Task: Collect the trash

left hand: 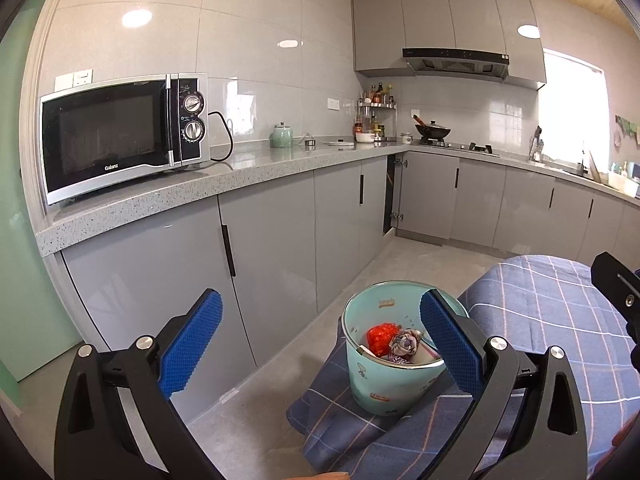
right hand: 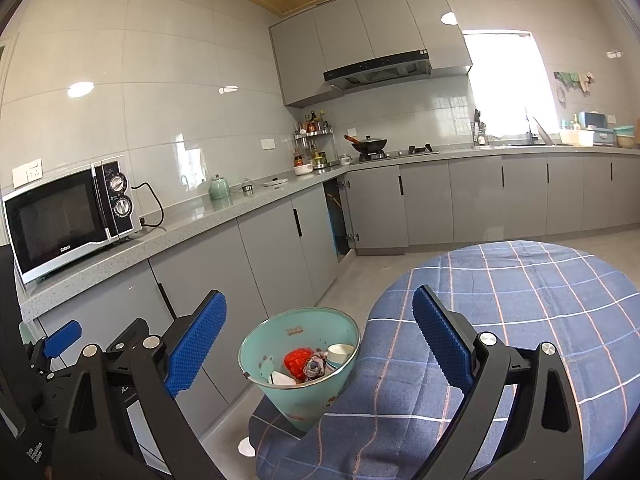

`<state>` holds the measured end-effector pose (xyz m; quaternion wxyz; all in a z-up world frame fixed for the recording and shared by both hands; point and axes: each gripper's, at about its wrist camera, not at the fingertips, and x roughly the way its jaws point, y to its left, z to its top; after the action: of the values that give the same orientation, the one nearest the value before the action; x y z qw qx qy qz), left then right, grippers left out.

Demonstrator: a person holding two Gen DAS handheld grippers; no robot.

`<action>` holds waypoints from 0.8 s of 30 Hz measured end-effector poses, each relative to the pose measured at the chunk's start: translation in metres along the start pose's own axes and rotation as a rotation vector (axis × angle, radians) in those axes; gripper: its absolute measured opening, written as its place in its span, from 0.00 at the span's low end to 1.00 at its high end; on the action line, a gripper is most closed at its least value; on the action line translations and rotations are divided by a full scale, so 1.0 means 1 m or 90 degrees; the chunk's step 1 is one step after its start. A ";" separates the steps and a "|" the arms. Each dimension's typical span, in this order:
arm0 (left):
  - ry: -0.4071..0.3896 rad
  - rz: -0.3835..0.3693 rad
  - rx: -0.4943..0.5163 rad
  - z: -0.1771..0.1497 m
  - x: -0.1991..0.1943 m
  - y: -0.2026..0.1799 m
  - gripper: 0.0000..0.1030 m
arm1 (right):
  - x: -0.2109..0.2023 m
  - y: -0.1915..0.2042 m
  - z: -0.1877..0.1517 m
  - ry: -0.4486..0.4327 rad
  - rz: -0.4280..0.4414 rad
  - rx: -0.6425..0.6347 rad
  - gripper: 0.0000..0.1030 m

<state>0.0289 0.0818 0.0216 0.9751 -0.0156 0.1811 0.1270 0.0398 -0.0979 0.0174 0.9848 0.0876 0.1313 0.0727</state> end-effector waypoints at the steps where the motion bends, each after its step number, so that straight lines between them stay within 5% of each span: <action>1: -0.001 0.000 0.001 0.000 0.000 0.000 0.95 | 0.000 -0.001 0.000 -0.001 -0.001 0.002 0.90; 24: -0.001 -0.007 0.004 0.000 -0.003 -0.001 0.95 | 0.000 -0.003 -0.002 0.008 -0.007 0.009 0.90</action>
<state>0.0262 0.0805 0.0223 0.9761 -0.0136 0.1803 0.1208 0.0395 -0.1005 0.0152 0.9837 0.0929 0.1386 0.0668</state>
